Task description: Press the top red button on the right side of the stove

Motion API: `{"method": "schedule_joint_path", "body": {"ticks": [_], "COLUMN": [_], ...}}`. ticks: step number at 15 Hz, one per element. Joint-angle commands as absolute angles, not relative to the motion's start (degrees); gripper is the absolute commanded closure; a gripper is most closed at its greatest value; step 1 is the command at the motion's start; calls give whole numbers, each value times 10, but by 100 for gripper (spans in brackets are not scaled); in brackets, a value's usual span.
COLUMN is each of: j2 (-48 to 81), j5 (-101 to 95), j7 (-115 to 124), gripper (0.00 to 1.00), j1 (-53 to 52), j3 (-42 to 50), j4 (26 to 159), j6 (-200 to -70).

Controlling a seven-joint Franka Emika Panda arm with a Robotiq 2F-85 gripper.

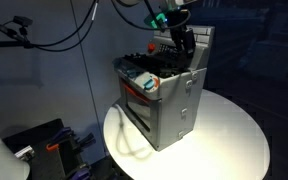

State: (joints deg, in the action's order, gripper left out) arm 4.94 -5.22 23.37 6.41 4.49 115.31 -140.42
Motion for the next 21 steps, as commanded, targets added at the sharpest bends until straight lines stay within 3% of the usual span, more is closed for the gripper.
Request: {"method": "schedule_joint_path", "body": {"ticks": [1,21], "j2": [64,90], "j5": [-47,-42], "j7": [245,242], "gripper": [0,0], "j1": [56,51], "j3": [54,60], "j4": [1126,1101], "j6": [-1379,-1368]}}
